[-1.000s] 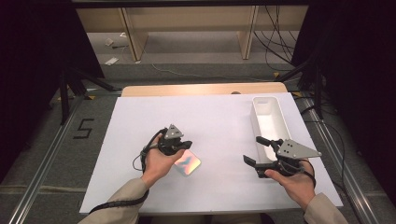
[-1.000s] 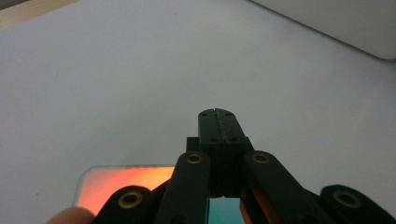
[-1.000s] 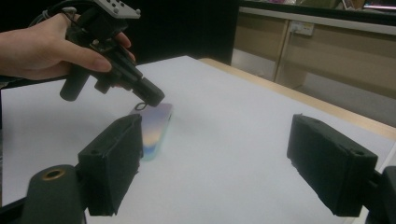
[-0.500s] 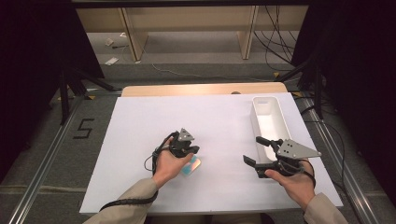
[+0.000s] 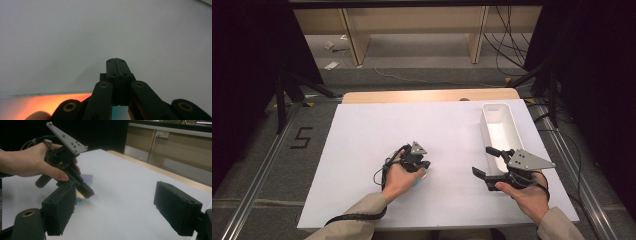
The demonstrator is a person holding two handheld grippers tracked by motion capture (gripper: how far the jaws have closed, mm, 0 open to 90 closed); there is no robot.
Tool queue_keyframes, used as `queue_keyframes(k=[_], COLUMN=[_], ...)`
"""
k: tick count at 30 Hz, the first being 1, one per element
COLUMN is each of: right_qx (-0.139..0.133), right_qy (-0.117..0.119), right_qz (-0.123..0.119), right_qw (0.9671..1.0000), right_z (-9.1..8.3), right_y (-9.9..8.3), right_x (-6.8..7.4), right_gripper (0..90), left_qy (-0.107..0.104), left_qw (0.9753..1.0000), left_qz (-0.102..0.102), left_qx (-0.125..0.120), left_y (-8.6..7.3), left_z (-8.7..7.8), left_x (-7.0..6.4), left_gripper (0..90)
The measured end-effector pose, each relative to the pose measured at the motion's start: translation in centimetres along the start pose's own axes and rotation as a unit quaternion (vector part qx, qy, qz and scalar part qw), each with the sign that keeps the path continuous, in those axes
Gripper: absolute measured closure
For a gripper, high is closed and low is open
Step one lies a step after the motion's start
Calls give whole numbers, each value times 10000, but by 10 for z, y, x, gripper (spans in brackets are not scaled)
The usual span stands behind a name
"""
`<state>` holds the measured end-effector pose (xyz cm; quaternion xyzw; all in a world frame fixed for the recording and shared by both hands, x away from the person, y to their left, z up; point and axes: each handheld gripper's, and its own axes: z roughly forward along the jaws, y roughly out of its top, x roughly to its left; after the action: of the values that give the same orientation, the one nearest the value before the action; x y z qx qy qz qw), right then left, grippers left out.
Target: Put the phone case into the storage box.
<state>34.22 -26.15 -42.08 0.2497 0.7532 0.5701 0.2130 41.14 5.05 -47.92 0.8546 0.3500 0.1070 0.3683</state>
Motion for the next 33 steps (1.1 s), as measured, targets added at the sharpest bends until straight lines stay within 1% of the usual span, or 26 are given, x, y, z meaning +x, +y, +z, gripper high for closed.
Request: queue_keyframes(k=[8,9,14,19,24,25,28,29,33], right_qx=[5,-5,21,15,15,18,15,4,4], right_qy=[3,10,16,13,8,8,4,10,11], right_qz=[-9,-7,2,-2,-2,3,1,6,3], right_qw=[10000,10000,10000,10000,10000,10000,10000,10000,10000], right_z=[0,0,0,0,0,0,0,0,0], right_y=[0,0,0,0,0,0,0,0,0], right_x=[0,0,0,0,0,0,0,0,0], right_gripper=[190,190,190,190,190,190,190,190,190], left_qy=[8,8,20,-49,-120,-159,-186,-226,-253], left_qw=[9999,9998,9997,9995,9987,9985,9981,9971,9962], left_qz=[-15,-10,13,31,145,151,177,284,349], left_qx=[127,177,223,314,468,507,567,669,758], left_y=[-2,-2,-2,-2,-3,-4,-5,-5,-8], left_z=[3,4,3,2,-3,-4,-6,-8,-11], left_x=[-1,-1,-2,-2,-4,-4,-5,-6,-8], left_gripper=[900,900,900,900,900,900,900,900,900])
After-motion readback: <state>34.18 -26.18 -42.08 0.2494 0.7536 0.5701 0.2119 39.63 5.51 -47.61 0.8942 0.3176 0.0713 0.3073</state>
